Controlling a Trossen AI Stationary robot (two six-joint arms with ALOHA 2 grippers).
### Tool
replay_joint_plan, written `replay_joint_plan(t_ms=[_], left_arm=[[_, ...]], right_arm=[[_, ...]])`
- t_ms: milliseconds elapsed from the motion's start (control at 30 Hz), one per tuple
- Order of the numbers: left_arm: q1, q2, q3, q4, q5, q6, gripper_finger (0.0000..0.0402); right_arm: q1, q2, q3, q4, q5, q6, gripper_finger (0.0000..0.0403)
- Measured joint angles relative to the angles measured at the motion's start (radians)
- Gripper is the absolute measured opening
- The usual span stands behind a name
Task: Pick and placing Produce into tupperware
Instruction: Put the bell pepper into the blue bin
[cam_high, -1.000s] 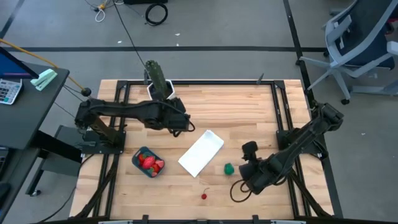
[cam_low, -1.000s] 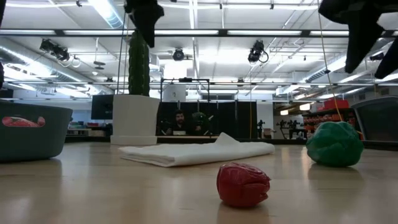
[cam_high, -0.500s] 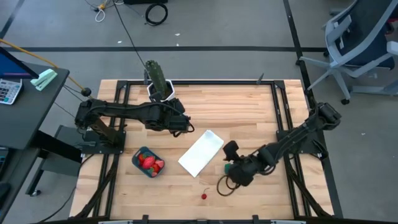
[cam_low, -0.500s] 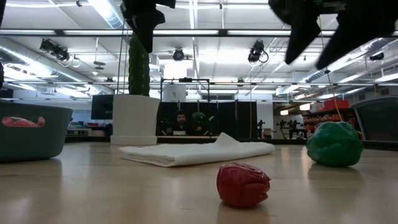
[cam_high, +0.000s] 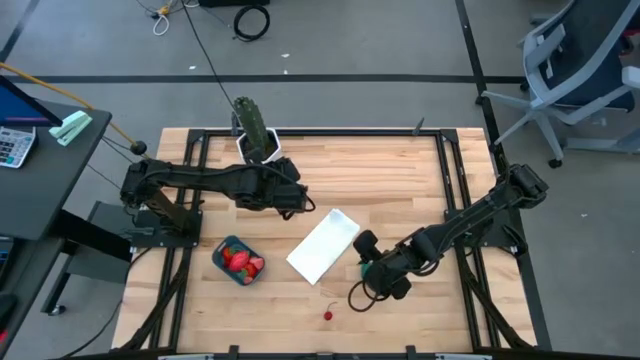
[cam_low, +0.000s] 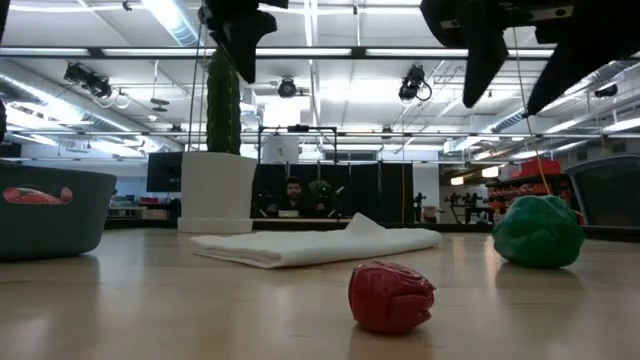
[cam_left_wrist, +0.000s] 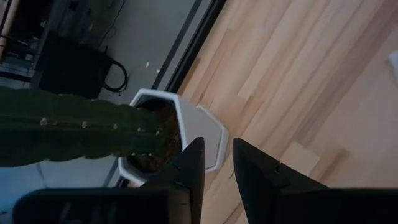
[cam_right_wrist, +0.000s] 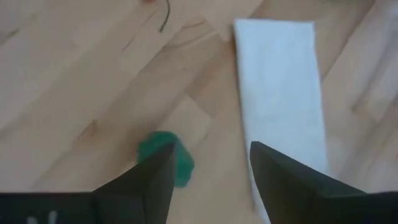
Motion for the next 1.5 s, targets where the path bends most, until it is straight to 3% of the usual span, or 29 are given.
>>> replay_joint_plan(t_ms=[600, 1000, 1300, 1500], left_arm=[[0.0, 0.0, 0.0, 0.32, 0.0, 0.001, 0.0088], [0.0, 0.0, 0.0, 0.533, 0.0, 0.0, 0.0086], [0.0, -0.001, 0.0, 0.601, 0.0, 0.001, 0.0083], [0.0, -0.002, 0.0, 0.608, 0.0, 0.001, 0.009]], right_arm=[[0.063, 0.01, 0.0, 0.072, 0.018, 0.063, 0.0216], [0.069, 0.044, 0.0, 0.071, -0.068, 0.058, 0.022], [0.089, 0.044, -0.005, 0.126, -0.094, 0.103, 0.0273], [0.1, 0.044, -0.12, 0.157, -0.107, 0.046, 0.0313]])
